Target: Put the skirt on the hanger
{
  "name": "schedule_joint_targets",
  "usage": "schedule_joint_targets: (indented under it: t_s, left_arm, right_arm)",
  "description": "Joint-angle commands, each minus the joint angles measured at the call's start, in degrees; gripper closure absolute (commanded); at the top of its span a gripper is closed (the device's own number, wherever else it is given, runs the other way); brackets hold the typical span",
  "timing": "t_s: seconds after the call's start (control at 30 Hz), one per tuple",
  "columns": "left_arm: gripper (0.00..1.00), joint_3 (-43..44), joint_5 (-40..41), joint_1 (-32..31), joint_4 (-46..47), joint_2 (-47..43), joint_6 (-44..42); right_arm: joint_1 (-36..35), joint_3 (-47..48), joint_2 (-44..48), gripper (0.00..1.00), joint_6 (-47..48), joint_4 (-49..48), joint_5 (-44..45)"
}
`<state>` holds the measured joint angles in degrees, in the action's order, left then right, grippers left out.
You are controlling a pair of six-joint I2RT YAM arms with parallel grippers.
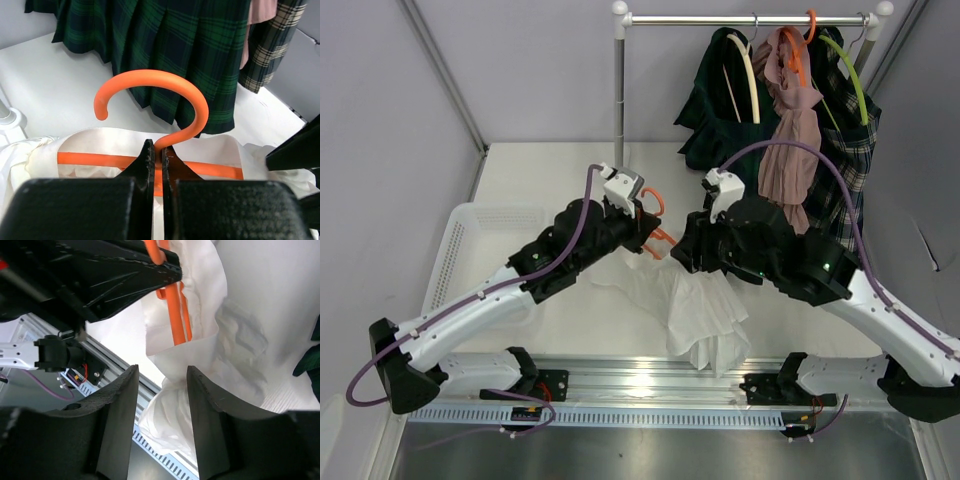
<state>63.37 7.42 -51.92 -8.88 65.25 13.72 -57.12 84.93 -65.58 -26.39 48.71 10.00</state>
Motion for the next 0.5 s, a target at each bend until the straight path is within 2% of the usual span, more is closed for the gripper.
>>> schedule_joint_targets:
  t_s: [0.0,0.2,0.47]
  left_arm:
    - [1.0,4.8,-1.9,-0.5,3.3,-1.4,0.6]
    - [1.0,9.5,-3.7,-0.5,0.2,-0.7,-0.3]
    - [1.0,12.3,-7.0,-0.5,-1.0,0.4,0.7]
  right_arm:
    - [-1.0,-0.1,4.1,0.5,3.3,-3.3,-0.3]
    - [-1.1,-1.2,8.4,0.49,7.8,-6.8,-0.5]
    - [-1.5,-2.6,5.9,0.44,13.1,-7.0,0.1]
